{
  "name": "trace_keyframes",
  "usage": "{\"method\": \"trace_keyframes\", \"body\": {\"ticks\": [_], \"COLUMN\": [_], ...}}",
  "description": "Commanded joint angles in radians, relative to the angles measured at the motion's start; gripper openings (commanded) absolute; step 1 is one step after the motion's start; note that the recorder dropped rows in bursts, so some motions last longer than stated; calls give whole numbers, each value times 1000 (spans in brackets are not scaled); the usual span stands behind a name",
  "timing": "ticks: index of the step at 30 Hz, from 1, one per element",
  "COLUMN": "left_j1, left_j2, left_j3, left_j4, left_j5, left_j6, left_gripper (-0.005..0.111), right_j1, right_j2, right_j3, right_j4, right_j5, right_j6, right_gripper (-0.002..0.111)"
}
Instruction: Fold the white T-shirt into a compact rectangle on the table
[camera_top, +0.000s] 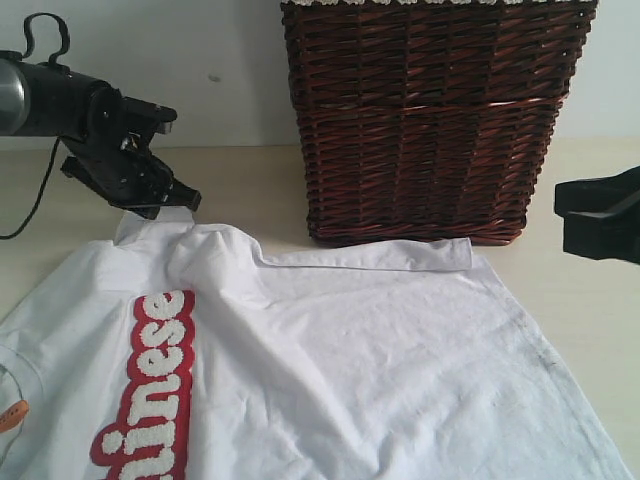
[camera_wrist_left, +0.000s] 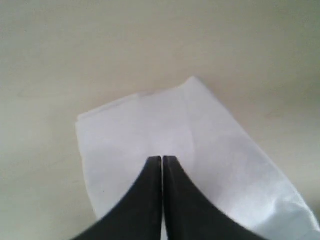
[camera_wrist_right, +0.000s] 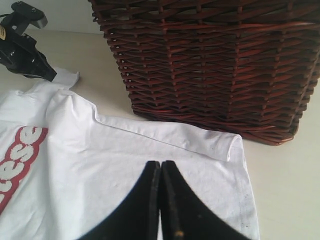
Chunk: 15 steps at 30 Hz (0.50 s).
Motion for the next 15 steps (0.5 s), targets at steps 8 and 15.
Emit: {"method": "trace_keyframes", "body": {"ticks": [8, 15], "left_j1": [8, 10], "left_j2": [80, 158], "left_j3": [-19, -86], "left_j4": [-4, 4], "left_j5": [-57, -72], "left_j6": [-27, -25], "left_gripper": [2, 2], "right_j1": [-4, -4], "right_j2": [-7, -7], "right_j3": [4, 4], "right_j4": [3, 3], "right_j5": [-3, -3], "right_j6": [-11, -11], "right_gripper": [0, 0]}}
